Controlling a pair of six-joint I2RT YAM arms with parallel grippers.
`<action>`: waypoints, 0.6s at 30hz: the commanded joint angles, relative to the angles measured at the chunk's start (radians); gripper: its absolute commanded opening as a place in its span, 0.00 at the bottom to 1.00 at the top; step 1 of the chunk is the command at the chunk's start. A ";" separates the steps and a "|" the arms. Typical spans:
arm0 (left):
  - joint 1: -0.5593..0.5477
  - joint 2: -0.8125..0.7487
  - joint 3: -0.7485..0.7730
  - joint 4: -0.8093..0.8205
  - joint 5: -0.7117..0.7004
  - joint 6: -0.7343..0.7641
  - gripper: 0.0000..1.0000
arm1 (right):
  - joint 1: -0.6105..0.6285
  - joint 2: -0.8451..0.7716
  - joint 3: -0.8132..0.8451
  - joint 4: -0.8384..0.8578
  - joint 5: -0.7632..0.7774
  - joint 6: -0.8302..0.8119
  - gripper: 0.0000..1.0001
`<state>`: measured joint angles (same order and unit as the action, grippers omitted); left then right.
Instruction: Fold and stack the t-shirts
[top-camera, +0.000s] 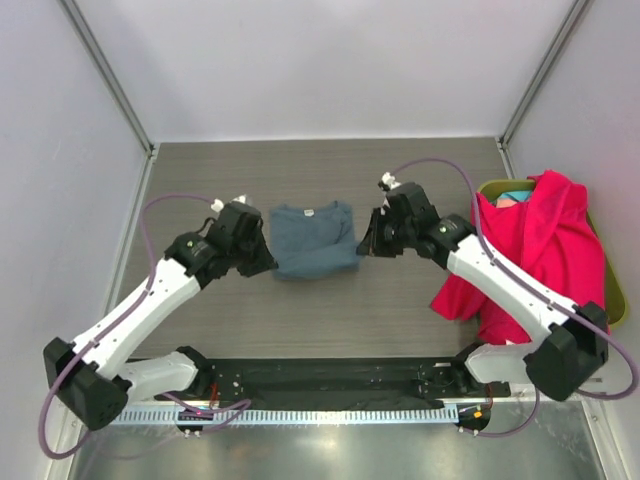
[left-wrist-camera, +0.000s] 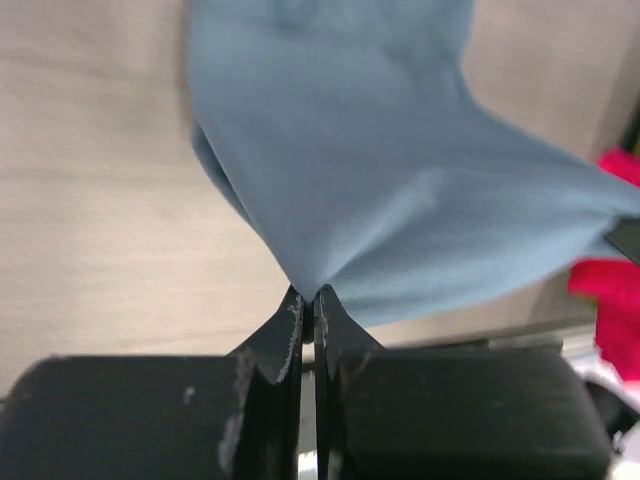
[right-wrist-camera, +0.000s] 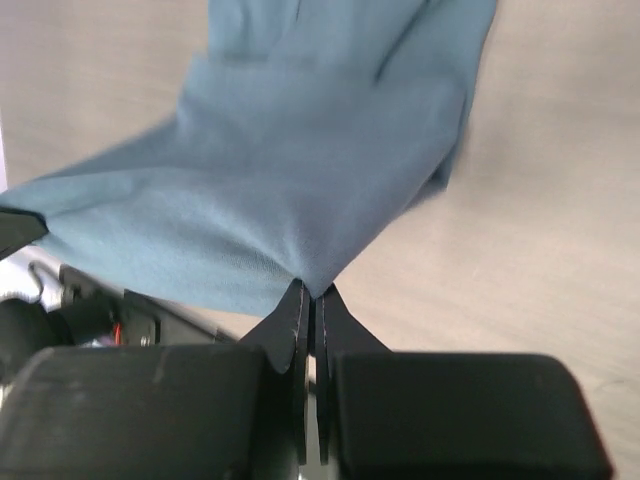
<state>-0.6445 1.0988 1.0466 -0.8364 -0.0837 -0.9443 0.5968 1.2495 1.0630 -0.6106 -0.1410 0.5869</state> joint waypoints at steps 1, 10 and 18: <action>0.101 0.082 0.081 -0.043 -0.004 0.117 0.00 | -0.051 0.106 0.135 -0.061 0.067 -0.100 0.01; 0.305 0.424 0.368 -0.010 0.139 0.257 0.00 | -0.130 0.405 0.393 -0.066 0.041 -0.180 0.01; 0.381 0.660 0.565 -0.010 0.193 0.299 0.00 | -0.187 0.582 0.531 -0.064 0.023 -0.211 0.01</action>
<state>-0.3035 1.7206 1.5322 -0.8349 0.1055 -0.7036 0.4423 1.8069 1.5246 -0.6514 -0.1505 0.4210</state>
